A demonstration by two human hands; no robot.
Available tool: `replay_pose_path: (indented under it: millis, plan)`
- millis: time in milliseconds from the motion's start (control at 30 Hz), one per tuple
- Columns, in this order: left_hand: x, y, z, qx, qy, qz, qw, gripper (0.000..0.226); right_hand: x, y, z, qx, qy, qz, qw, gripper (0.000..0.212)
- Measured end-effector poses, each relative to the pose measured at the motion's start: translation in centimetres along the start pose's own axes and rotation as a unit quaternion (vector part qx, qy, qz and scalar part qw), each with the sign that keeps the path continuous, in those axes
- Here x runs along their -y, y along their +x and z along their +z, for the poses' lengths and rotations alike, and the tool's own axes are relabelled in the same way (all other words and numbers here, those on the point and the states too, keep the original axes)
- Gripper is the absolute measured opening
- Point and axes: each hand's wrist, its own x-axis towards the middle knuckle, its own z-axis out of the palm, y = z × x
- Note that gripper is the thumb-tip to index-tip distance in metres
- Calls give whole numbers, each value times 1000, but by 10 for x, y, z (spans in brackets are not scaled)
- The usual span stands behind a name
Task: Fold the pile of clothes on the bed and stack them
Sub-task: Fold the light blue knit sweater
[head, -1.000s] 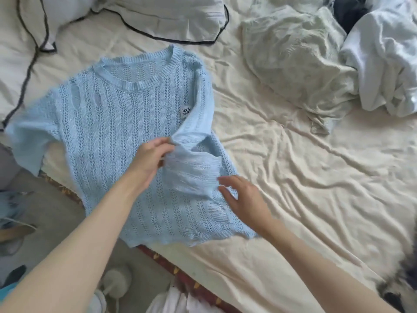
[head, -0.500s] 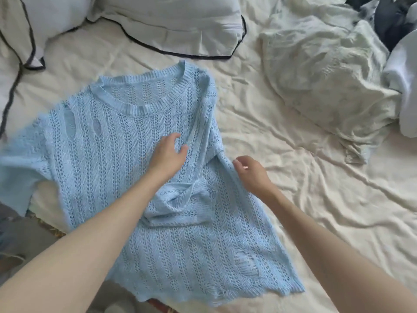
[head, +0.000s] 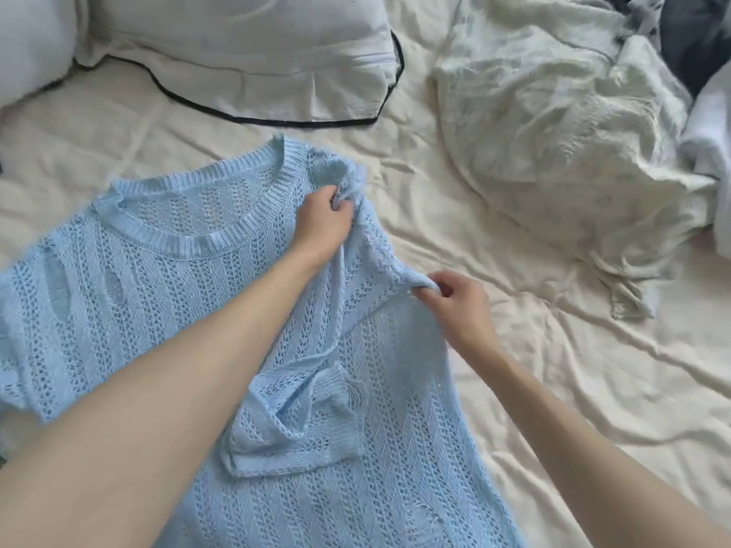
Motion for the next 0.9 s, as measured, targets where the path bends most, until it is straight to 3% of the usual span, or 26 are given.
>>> replay_pose_path:
  millis: [100,167,233,300,400,467,533,600,667,733,800,900]
  plan:
    - [-12,21,2,2,-50,-23,999,16,-11,9,-12,-31,-68,-1,997,19]
    - [-11,30,4,12,-28,-44,999,17,-19,10,-11,-16,-80,33,996,23]
    - [-6,34,5,26,-13,-70,997,22,-21,7,-8,-51,-87,48,994,20]
    - [-4,38,3,33,-22,-77,996,30,-17,0,-2,-98,-55,57,992,20]
    - [-11,41,2,56,-35,-57,996,23,-6,-10,15,-38,42,115,992,42]
    - [-16,44,5,62,-26,-44,997,24,3,-8,22,6,241,214,947,40]
    - [-22,49,11,58,-33,-39,997,40,13,1,24,-28,415,290,862,29]
    - [-27,54,16,52,-46,-43,997,39,19,9,23,-97,488,334,800,22]
    - [-29,58,15,60,-28,-49,997,20,22,12,23,-124,522,344,771,19]
    - [-22,60,12,82,-20,-73,994,12,23,10,25,-98,517,346,777,8]
    - [-16,55,8,76,-21,-89,993,29,20,3,27,-62,499,338,796,9]
    - [-11,33,5,12,1,-36,999,47,15,-13,30,-8,477,284,832,8]
